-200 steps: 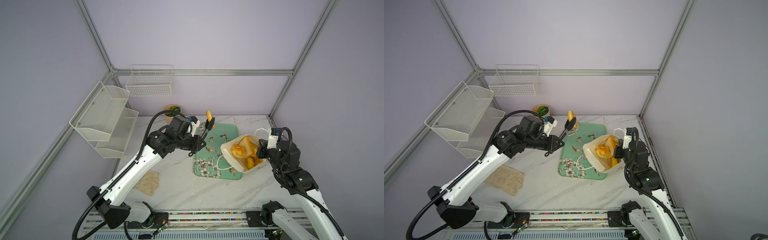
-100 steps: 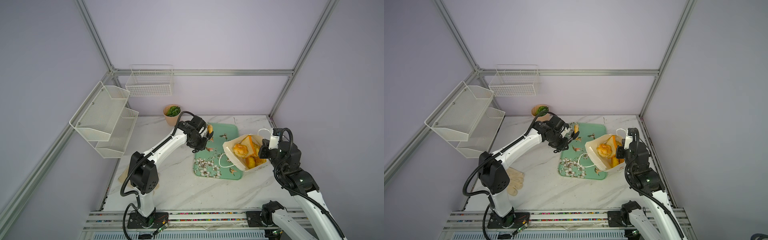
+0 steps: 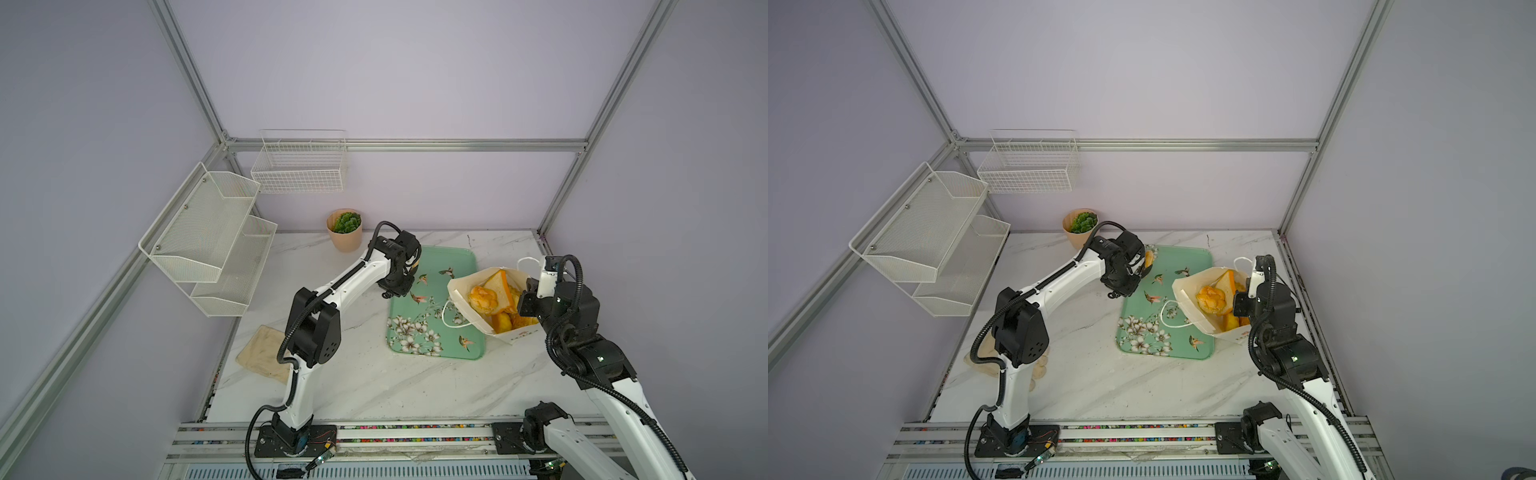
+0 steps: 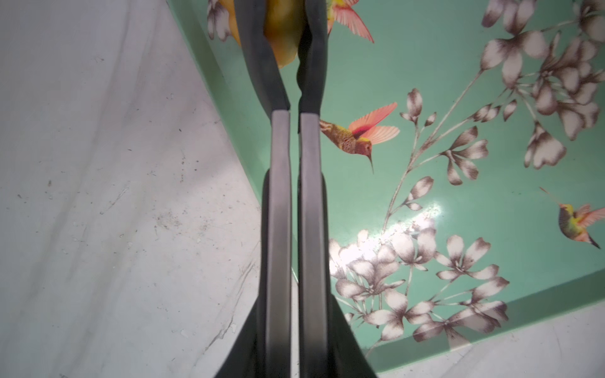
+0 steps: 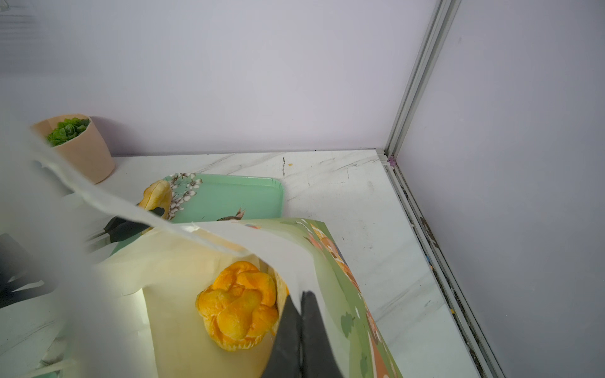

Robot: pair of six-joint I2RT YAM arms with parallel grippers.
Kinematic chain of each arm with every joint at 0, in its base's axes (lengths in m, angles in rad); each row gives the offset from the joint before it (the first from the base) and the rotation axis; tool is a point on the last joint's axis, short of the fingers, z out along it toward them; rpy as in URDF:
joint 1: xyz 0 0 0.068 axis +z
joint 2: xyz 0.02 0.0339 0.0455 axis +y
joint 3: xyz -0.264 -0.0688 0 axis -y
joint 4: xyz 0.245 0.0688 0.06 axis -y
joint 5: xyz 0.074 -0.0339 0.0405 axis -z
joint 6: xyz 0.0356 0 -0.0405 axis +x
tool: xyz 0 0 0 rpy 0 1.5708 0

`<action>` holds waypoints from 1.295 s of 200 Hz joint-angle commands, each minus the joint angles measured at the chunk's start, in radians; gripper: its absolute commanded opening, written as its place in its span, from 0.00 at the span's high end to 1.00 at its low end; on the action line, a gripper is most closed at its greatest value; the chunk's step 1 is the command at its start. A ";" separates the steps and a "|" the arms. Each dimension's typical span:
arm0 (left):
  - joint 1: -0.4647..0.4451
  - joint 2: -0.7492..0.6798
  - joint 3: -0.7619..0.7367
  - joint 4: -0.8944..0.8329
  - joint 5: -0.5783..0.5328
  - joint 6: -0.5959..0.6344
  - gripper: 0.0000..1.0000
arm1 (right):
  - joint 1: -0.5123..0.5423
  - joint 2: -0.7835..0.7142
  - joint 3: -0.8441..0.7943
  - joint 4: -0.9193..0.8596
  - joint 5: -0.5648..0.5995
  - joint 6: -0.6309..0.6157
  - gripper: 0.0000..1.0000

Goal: Take the fake bread out of the paper bag
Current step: 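Carry the ring bread over the green tray with the left gripper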

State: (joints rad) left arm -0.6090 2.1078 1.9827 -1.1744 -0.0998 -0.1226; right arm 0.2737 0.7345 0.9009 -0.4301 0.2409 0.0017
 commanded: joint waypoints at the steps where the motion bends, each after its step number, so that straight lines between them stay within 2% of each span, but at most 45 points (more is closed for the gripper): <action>1: 0.001 -0.013 0.136 -0.017 -0.103 0.066 1.00 | 0.001 -0.013 0.013 0.024 0.016 -0.009 1.00; 82: -0.006 0.124 0.278 -0.021 -0.220 0.150 1.00 | 0.001 -0.024 0.009 0.014 0.006 0.013 1.00; 123: -0.011 0.197 0.292 -0.014 -0.298 0.175 0.98 | 0.001 -0.024 0.017 0.003 -0.002 0.023 1.00; 146: -0.012 0.213 0.288 -0.015 -0.295 0.177 0.96 | 0.001 -0.027 0.026 -0.008 -0.003 0.026 1.00; 169: -0.017 0.209 0.280 -0.014 -0.269 0.174 0.91 | 0.002 -0.036 0.023 -0.013 -0.002 0.031 1.00; 221: -0.017 0.186 0.258 -0.010 -0.212 0.150 0.71 | 0.001 -0.029 0.025 -0.011 -0.009 0.031 1.00; 259: -0.015 0.163 0.240 -0.008 -0.197 0.143 0.64 | 0.001 -0.038 0.022 -0.012 -0.009 0.026 1.00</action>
State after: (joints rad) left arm -0.6300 2.3432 2.1960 -1.1847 -0.3244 0.0181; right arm 0.2737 0.7124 0.9012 -0.4458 0.2283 0.0170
